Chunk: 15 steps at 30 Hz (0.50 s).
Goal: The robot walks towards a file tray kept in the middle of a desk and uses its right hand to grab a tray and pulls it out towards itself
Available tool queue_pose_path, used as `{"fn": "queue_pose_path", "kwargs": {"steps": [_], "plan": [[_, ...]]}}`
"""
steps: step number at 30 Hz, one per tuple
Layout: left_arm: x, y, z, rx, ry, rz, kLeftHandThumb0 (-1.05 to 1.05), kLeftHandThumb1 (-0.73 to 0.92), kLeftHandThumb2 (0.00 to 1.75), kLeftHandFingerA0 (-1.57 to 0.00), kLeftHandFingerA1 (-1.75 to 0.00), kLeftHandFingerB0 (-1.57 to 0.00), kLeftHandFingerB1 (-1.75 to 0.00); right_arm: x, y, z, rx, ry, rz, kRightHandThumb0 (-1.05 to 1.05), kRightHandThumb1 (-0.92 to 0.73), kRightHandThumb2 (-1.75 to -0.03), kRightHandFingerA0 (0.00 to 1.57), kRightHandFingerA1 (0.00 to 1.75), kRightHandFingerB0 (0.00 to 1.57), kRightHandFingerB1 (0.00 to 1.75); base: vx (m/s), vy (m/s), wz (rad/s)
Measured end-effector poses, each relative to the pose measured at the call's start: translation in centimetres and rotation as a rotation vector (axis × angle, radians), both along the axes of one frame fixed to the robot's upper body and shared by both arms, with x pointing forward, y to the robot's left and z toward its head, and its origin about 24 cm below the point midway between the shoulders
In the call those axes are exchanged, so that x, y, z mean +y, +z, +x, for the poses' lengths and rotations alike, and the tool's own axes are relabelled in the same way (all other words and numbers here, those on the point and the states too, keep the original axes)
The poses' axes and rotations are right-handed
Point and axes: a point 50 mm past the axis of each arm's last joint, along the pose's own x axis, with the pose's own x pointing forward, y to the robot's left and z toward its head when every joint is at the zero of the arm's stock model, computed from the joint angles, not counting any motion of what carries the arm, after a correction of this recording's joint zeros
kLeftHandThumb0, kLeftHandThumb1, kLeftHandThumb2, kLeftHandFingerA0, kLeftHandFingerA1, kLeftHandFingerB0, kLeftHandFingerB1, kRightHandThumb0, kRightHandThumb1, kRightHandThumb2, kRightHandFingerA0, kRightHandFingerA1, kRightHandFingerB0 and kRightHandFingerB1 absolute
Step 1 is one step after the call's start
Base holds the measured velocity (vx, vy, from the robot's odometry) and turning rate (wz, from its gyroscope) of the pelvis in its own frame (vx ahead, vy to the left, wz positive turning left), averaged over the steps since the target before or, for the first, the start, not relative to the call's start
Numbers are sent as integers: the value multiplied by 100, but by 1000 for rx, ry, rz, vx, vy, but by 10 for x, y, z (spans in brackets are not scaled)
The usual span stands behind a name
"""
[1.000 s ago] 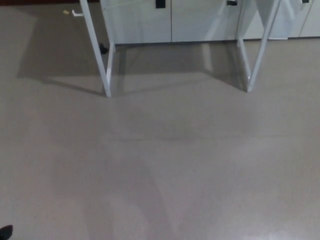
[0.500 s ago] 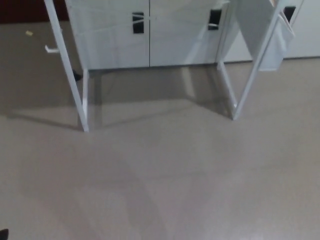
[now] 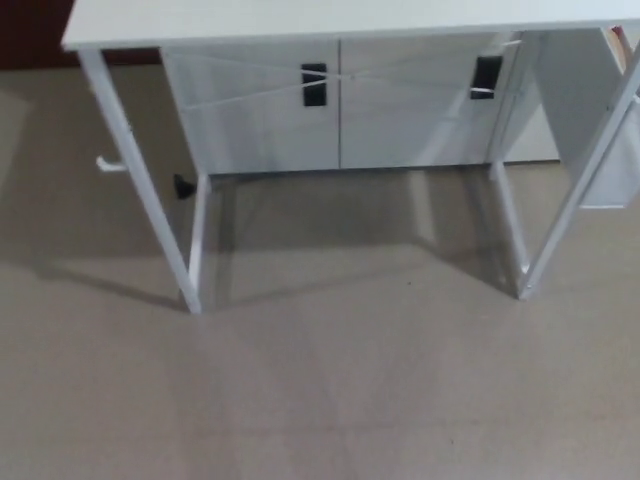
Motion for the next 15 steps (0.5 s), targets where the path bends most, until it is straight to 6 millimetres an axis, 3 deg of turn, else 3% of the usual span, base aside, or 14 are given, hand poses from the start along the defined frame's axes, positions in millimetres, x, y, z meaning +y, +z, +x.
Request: {"fn": "queue_pose_path", "kwargs": {"steps": [3, 4, 5, 6, 8, 9, 10, 11, 12, 13, 14, 15], "plan": [[0, 0, 0, -1, -3, 2, -44, 71, 62, -27, -47, -21, -38, 0, -1, -5, 13, -4, 0, -77, -45, -88, 44, 73, 22, 57, 279, 107, -17], [0, -1, -1, 1, -3, 3, -46, 70, 61, -27, -45, -21, -36, 0, -2, -7, 18, -5, 1, -76, -62, -59, 43, 75, 25, 52, 369, 207, -2], [0, -1, 0, 0, -6, 4, -46, 70, 61, -27, -45, -21, -36, 1, -3, -9, 22, -6, 4, -76, -62, -59, 43, 75, 25, 52, 484, 315, 116], [1, 0, 2, -10, -11, 9, -45, 71, 61, -28, -45, -21, -37, 2, -3, -8, 21, -4, 7, -77, -45, -88, 41, 71, 20, 56, 461, 298, -70], [3, 1, 1, -11, -12, 15, -45, 71, 62, -28, -45, -22, -37, 3, -3, -5, 14, -1, 10, -77, -45, -88, 41, 72, 21, 56, 452, 315, -16], [3, 1, 1, -12, -13, 16, -46, 71, 61, -29, -45, -23, -36, 3, -3, -5, 15, 0, 11, -77, -62, -59, 42, 74, 25, 52, 283, 214, 20], [3, 2, 1, -11, -13, 17, -46, 71, 61, -32, -47, -25, -38, 4, -3, -5, 15, 3, 11, -77, -46, -88, 41, 71, 22, 56, 251, 153, 2], [3, 1, 0, -9, -12, 18, -43, 72, 62, -29, -48, -23, -38, 4, -3, -5, 13, 7, 11, -78, -62, -59, 44, 72, 24, 51, 214, 142, -1], [4, 0, -2, -4, -10, 19, -45, 71, 62, -27, -47, -22, -37, 5, -3, -5, 14, 9, 11, -68, -41, -98, 50, 76, 10, 52, 182, 98, 13], [4, 0, -2, -2, -9, 19, -45, 71, 62, -27, -47, -22, -37, 5, -3, -5, 16, 9, 12, -68, -41, -98, 50, 76, 10, 52, 210, 78, 3], [4, 0, -4, 1, -8, 19, -45, 71, 61, -28, -48, -21, -37, 5, -4, -7, 25, 6, 13, -79, -46, -89, 45, 73, 22, 56, 178, 36, 4], [4, -1, -5, 5, -8, 19, -43, 70, 61, -31, -49, -22, -37, 4, -5, -9, 31, 3, 14, -77, -46, -89, 44, 72, 20, 55, 109, 13, 9]]}}
